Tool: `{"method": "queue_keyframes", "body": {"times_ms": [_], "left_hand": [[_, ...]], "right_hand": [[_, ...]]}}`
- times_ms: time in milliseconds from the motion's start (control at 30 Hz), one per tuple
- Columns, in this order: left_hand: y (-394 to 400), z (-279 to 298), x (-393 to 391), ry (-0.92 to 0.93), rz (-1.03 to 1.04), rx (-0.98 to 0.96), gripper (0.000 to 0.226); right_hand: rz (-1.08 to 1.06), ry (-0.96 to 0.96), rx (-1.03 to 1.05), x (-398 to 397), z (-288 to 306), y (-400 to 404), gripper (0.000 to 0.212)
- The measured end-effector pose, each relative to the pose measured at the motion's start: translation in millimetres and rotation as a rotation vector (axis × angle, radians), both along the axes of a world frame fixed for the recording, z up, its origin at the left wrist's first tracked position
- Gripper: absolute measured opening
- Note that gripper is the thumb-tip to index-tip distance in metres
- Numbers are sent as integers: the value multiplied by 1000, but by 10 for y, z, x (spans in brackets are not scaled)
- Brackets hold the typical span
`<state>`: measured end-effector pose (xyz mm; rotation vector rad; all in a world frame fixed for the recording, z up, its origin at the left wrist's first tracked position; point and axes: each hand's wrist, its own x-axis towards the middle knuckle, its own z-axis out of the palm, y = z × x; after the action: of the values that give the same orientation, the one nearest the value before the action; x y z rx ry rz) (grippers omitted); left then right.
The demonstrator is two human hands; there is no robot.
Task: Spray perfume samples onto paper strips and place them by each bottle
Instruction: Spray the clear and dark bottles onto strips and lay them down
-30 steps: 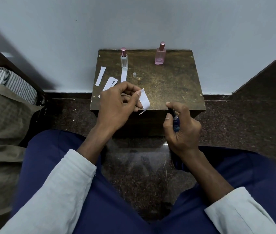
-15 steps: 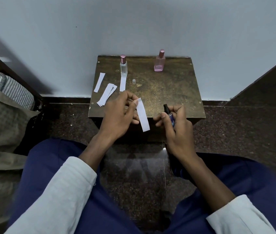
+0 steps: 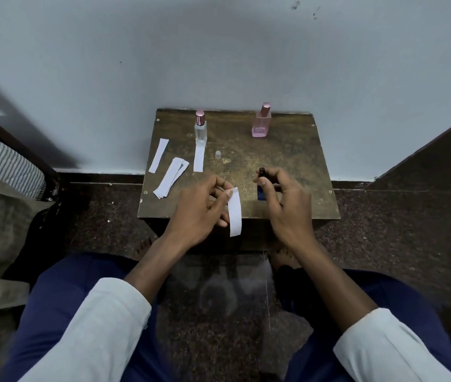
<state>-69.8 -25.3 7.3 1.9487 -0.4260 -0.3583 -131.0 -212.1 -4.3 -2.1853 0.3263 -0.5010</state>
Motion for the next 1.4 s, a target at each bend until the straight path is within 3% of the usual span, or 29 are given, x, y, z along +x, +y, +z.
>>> {"method": "queue_keyframes", "body": {"times_ms": [333, 667, 1033, 1233, 1400], "left_hand": [[-72, -188, 132, 26, -52, 31, 3], [-44, -260, 195, 77, -75, 15, 3], [-34, -249, 192, 67, -91, 25, 4], [-22, -255, 179, 54, -88, 36, 4], [-42, -255, 191, 48, -101, 4, 3]], "right_hand": [[59, -177, -181, 1085, -62, -168, 16], [83, -113, -244, 1760, -270, -127, 12], [88, -79, -266, 1787, -301, -129, 11], [63, -70, -269, 1718, -283, -150, 24], [58, -170, -317, 1265, -23, -88, 10]]}}
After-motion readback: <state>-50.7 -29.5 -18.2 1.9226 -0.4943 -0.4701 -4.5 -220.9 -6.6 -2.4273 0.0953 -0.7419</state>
